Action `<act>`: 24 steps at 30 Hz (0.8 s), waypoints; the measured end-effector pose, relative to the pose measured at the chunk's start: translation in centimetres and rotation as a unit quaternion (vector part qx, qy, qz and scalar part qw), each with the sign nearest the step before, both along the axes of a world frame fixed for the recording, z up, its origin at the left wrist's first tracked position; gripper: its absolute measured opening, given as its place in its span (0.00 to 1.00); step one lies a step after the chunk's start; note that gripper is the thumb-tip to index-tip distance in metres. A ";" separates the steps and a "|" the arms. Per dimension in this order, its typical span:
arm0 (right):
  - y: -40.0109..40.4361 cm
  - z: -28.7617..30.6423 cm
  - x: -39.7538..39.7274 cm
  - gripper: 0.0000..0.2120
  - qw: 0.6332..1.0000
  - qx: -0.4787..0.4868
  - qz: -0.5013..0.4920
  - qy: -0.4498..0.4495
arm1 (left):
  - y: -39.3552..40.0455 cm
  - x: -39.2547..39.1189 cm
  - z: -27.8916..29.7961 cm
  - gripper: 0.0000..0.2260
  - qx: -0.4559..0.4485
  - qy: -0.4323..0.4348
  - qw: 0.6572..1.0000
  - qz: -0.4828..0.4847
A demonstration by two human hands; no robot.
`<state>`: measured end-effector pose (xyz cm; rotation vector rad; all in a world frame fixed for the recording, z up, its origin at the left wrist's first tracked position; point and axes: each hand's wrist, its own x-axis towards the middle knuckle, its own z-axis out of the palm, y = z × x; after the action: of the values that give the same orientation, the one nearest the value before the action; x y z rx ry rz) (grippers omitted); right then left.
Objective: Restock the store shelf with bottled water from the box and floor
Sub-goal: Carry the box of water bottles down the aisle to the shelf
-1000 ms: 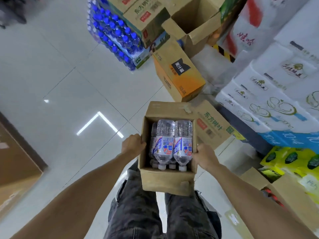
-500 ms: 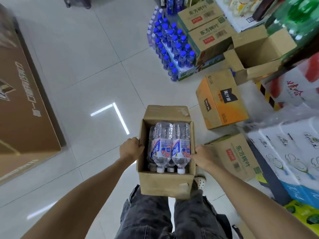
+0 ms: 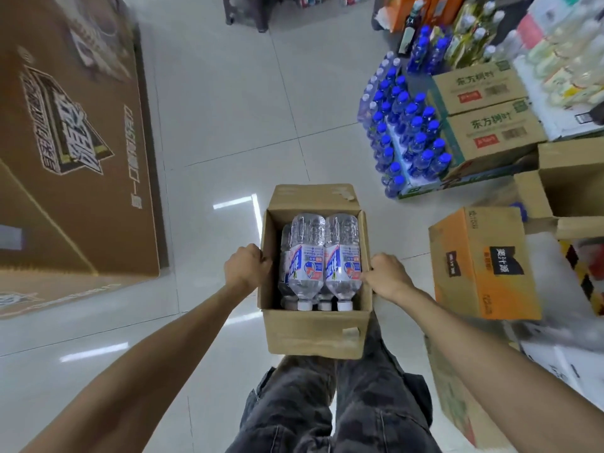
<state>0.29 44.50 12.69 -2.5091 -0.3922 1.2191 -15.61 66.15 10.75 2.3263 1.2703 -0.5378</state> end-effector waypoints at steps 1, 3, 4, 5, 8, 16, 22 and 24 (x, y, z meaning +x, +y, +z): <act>1.3 -0.1 1.1 0.13 1.000 -0.006 0.011 0.002 | 1.2 0.8 0.0 0.13 -0.002 0.004 1.000 0.009; 4.0 -0.3 3.6 0.12 0.999 -0.018 0.029 0.008 | 3.4 2.6 0.1 0.12 -0.005 0.013 1.000 0.020; 5.4 -0.4 5.0 0.13 0.999 -0.023 0.040 0.009 | 4.6 3.6 0.2 0.11 -0.004 0.021 0.999 0.025; 6.9 -0.3 6.4 0.14 0.998 -0.027 0.052 0.009 | 5.8 4.7 0.3 0.11 -0.003 0.028 0.999 0.031; 11.2 -0.1 10.1 0.14 0.996 -0.032 0.080 0.012 | 9.6 7.7 0.9 0.12 -0.019 0.034 0.998 0.057; 23.8 0.8 19.2 0.12 0.993 -0.026 0.117 -0.003 | 20.2 15.0 1.5 0.12 -0.046 -0.004 0.993 0.110; 33.8 0.8 24.0 0.15 0.993 -0.030 0.108 -0.024 | 30.5 19.9 0.9 0.11 -0.033 -0.019 0.995 0.092; 37.0 0.9 25.3 0.16 0.995 -0.026 0.094 -0.024 | 34.4 21.7 1.1 0.12 -0.036 -0.011 0.996 0.080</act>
<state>25.54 81.50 13.54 -2.5979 -0.6283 1.2529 6.05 100.58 11.80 2.1444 1.3886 -0.4958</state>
